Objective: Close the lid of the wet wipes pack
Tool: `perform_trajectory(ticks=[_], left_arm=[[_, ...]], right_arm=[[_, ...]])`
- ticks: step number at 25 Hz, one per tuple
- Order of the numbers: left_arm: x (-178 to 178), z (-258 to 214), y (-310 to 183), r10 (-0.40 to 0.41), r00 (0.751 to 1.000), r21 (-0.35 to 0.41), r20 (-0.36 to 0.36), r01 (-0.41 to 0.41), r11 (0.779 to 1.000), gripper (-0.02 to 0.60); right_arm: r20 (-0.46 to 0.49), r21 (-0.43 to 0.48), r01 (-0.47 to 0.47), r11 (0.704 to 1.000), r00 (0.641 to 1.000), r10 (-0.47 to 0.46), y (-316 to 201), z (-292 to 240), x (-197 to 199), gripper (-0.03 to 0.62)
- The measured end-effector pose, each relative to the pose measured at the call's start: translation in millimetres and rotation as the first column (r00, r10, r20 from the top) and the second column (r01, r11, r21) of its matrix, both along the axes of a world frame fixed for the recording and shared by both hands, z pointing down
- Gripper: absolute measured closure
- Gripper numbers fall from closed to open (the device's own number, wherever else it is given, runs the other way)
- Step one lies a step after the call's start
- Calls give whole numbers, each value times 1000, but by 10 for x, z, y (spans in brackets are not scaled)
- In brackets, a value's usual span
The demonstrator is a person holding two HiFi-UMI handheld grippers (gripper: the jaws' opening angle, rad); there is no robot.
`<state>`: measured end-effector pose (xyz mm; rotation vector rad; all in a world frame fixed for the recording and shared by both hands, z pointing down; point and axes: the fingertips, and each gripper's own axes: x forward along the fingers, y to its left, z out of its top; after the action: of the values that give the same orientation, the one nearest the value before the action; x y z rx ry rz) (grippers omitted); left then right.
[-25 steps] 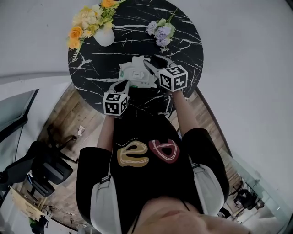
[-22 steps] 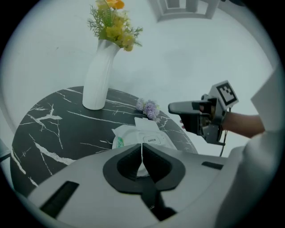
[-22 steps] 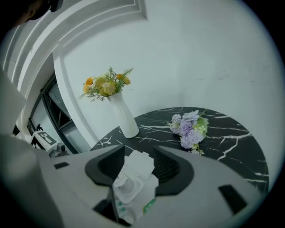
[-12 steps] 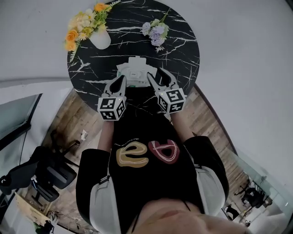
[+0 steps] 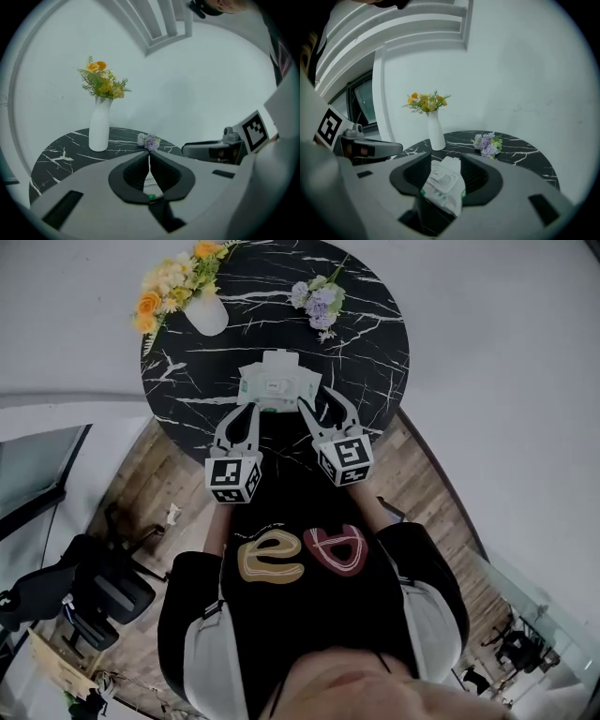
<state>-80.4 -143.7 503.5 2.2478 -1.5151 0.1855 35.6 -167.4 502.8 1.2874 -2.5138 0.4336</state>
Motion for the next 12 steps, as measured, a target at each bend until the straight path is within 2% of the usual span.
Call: perform_trajectory(ticks=[3, 9, 12], left_arm=[[-11, -93, -9, -24, 1000, 16, -17, 24, 1000, 561], [24, -246, -15, -33, 999, 69, 10, 32, 997, 561], [93, -259, 2, -22, 1000, 75, 20, 20, 997, 561]], right_arm=[[4, 30, 5, 1000, 1000, -5, 36, -58, 6, 404], [-16, 67, 7, 998, 1000, -6, 104, -121, 53, 553], [-22, 70, 13, 997, 1000, -12, 123, -117, 75, 582]])
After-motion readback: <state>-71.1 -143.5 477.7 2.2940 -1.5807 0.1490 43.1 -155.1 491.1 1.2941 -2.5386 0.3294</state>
